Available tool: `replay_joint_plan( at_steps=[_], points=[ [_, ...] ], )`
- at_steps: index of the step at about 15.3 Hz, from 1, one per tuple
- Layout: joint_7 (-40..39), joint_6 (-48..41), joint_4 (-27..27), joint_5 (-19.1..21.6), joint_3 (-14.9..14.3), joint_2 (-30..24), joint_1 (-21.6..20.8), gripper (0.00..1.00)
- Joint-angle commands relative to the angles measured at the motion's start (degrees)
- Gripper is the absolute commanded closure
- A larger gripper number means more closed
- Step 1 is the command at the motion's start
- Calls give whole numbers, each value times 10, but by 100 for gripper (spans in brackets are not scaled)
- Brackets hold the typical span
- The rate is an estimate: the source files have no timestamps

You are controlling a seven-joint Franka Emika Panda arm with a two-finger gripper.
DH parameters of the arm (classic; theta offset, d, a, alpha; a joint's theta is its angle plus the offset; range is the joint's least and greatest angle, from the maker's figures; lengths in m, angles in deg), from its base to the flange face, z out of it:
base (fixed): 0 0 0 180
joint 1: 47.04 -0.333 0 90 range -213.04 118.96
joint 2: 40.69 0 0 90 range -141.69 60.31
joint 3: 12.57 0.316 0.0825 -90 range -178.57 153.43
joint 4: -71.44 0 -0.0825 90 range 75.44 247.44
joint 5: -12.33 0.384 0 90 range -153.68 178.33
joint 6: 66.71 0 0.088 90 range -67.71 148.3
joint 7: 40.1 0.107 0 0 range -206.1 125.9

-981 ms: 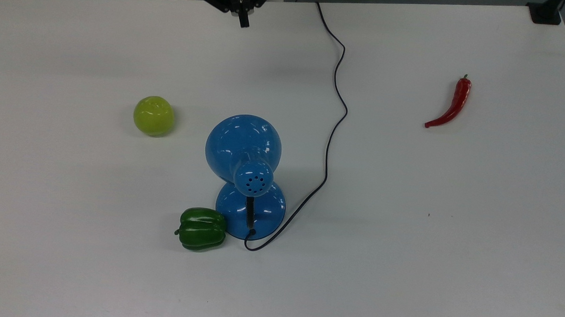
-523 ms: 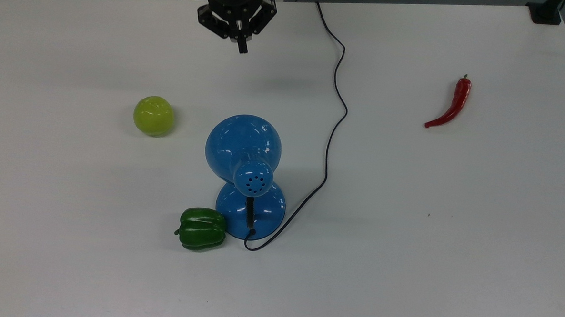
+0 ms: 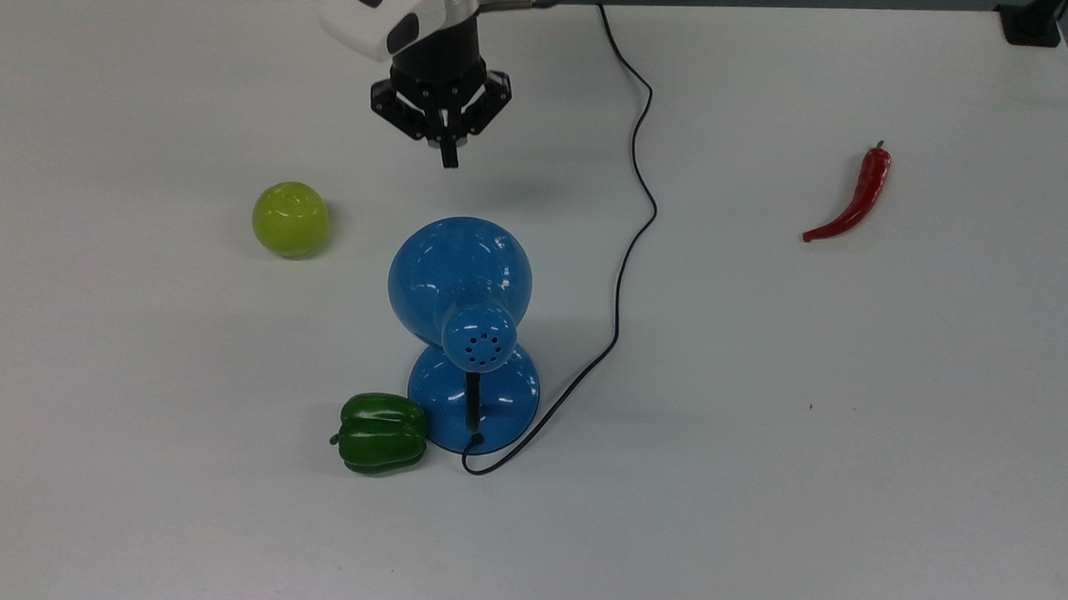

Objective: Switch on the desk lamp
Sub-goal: 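Move the gripper toward the blue lamp's round base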

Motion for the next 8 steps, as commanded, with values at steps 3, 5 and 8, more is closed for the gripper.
replay_joint_plan(
  at_steps=[3, 5, 8],
  points=[
    [33, 125, 47, 7, -3, 25, -7, 100],
    [35, 157, 47, 7, -2, 40, -7, 100],
    [38, 209, 46, 5, -2, 67, -9, 100]
  ],
)
